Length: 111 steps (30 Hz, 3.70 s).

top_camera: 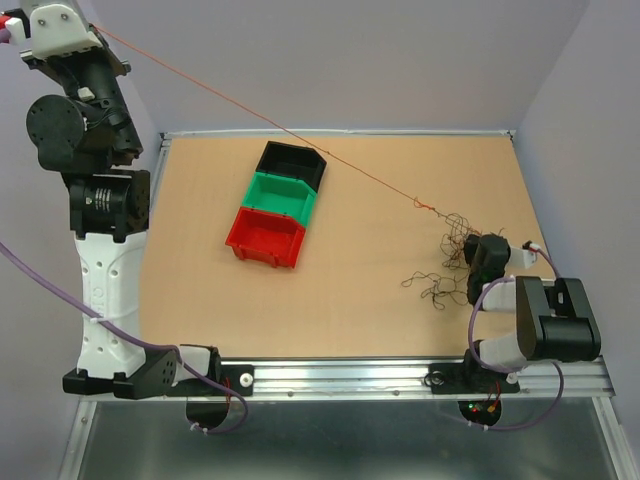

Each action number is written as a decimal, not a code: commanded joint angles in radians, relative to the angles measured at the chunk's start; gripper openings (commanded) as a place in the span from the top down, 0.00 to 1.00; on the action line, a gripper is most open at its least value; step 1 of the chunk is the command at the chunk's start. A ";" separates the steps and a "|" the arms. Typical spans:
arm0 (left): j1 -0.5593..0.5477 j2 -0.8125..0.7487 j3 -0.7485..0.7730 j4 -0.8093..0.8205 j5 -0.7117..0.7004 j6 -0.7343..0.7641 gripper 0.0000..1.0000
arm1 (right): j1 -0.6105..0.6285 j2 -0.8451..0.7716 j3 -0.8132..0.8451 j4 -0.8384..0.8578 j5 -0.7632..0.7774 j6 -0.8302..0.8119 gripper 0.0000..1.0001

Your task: Untangle the cables

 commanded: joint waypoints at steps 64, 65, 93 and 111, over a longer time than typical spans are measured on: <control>-0.190 -0.079 -0.218 -0.034 0.783 -0.208 1.00 | 0.471 0.220 0.673 -0.071 -0.766 -0.769 0.04; -0.190 -0.088 -0.229 -0.033 0.774 -0.194 1.00 | 0.473 0.176 0.683 -0.159 -0.624 -0.780 0.04; -0.242 -0.100 -0.402 -0.031 0.745 -0.178 1.00 | 0.556 0.081 0.859 -0.952 -0.039 -0.900 0.00; -0.296 0.047 -0.652 0.084 0.728 -0.206 1.00 | 0.579 -0.025 0.782 -0.751 -0.180 -0.956 0.00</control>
